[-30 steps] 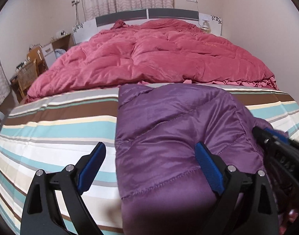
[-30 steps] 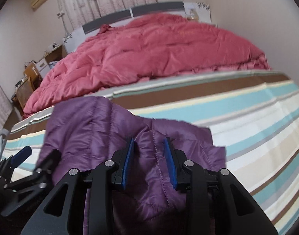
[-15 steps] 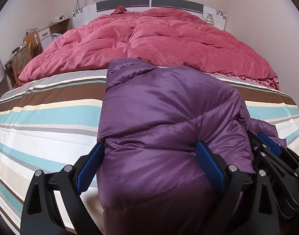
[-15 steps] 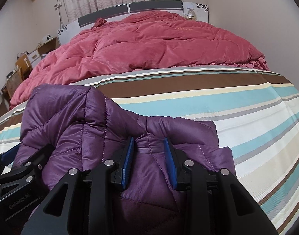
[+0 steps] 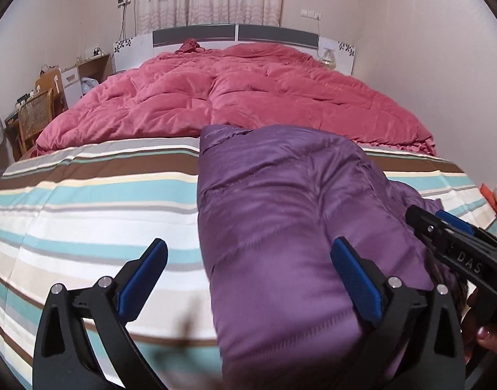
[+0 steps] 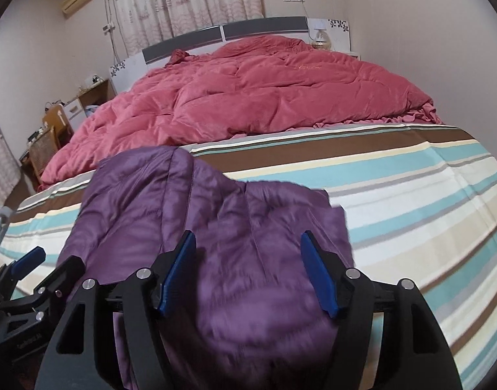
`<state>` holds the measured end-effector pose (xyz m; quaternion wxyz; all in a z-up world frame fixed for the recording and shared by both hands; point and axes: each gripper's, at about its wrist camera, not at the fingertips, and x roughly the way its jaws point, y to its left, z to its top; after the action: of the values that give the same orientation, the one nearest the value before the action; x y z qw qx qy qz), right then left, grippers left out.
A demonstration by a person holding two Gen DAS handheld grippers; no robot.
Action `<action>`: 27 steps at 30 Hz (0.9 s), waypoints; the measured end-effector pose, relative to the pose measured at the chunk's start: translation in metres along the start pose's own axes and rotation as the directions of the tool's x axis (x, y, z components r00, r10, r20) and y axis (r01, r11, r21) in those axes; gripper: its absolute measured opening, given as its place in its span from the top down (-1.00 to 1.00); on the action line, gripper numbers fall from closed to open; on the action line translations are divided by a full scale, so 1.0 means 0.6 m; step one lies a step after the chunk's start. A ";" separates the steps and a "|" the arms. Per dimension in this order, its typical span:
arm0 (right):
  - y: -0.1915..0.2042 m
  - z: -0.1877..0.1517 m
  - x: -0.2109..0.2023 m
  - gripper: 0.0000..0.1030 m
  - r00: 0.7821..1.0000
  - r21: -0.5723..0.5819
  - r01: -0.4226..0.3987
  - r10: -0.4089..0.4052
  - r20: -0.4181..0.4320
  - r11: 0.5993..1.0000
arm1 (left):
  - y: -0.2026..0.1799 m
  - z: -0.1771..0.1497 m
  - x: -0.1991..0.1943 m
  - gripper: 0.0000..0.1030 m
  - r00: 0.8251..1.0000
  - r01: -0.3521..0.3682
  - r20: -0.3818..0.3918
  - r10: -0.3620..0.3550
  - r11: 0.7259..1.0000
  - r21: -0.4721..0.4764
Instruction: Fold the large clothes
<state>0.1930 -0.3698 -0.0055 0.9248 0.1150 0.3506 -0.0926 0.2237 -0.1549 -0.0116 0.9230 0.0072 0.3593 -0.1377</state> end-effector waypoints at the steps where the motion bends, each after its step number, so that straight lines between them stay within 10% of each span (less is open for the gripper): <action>1: -0.003 -0.004 -0.008 -0.29 1.000 0.005 0.000 0.000 0.001 1.000 | 0.005 -0.004 -0.006 -0.96 1.000 0.013 0.001 -0.013 1.000 -0.015; 11: -0.027 -0.053 -0.065 -0.29 1.000 0.055 0.011 -0.010 -0.017 0.998 | 0.030 -0.043 -0.044 -0.96 0.995 0.092 -0.038 -0.093 0.995 -0.041; 20: -0.076 -0.080 -0.007 -0.30 0.991 0.161 0.008 0.013 -0.130 0.987 | -0.012 -0.056 -0.013 -0.97 0.995 0.036 -0.100 -0.022 0.989 0.140; 27: -0.067 -0.058 -0.008 -0.66 0.988 0.043 0.015 -0.008 -0.155 0.999 | 0.040 -0.023 -0.023 -0.97 0.983 0.155 -0.099 -0.157 0.988 -0.026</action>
<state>0.1575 -0.3982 -0.0338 0.8915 0.1402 0.4199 -0.0964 0.2111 -0.1269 -0.0147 0.8900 -0.0225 0.4063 -0.2055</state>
